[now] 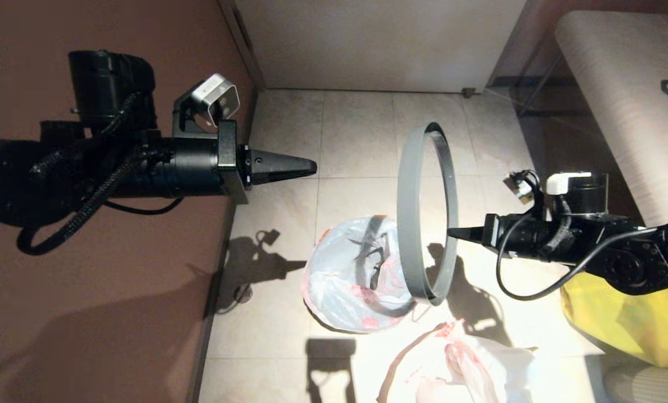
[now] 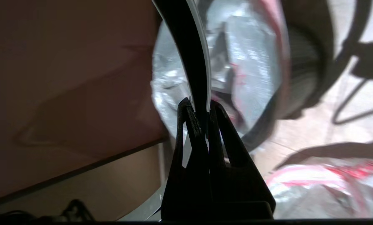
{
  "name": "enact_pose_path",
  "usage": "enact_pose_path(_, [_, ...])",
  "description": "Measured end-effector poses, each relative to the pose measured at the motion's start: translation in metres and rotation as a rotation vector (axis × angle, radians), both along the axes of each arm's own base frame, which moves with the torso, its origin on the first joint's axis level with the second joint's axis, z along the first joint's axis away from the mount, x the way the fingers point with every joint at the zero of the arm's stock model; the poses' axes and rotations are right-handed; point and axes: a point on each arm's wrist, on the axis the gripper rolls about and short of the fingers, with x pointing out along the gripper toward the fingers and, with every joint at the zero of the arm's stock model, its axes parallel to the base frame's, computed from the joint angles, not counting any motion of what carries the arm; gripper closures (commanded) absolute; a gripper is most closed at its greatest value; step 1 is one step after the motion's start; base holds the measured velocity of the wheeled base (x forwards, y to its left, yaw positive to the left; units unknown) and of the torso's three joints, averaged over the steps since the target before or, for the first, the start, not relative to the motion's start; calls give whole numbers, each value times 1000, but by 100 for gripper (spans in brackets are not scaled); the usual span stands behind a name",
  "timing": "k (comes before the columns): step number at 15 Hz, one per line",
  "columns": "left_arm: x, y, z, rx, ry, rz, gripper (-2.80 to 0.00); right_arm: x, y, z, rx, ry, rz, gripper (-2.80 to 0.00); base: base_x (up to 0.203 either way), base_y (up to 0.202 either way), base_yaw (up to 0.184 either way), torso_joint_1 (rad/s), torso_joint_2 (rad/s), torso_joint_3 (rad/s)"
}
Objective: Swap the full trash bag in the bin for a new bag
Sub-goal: Place the trash can ring on the trash can
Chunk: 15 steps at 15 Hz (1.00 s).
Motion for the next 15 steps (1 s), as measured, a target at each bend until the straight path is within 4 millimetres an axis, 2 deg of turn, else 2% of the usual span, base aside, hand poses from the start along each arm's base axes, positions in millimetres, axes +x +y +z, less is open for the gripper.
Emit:
enact_pose_path(2, [1, -1, -3, -47, -15, 1, 0, 5, 23, 9, 68, 25, 48, 0, 0, 0, 0, 0, 0, 0])
enact_pose_path(3, [2, -2, -5, -63, -29, 1, -280, 6, 33, 13, 98, 34, 71, 0, 0, 0, 0, 0, 0, 0])
enact_pose_path(5, [2, -2, -9, -93, -63, -1, -280, 6, 53, 19, 129, 40, 116, 0, 0, 0, 0, 0, 0, 0])
enact_pose_path(8, [-2, 0, -8, -140, -84, -25, -280, 8, 69, 20, 150, 54, 162, 0, 0, 0, 0, 0, 0, 0])
enact_pose_path(11, [-9, 8, -1, -172, -80, -66, -280, 12, 76, 13, 155, 72, 210, 0, 0, 0, 0, 0, 0, 0])
enact_pose_path(15, [-22, 9, 9, -208, -84, -82, -280, 22, 89, -3, 145, 95, 225, 0, 0, 0, 0, 0, 0, 0])
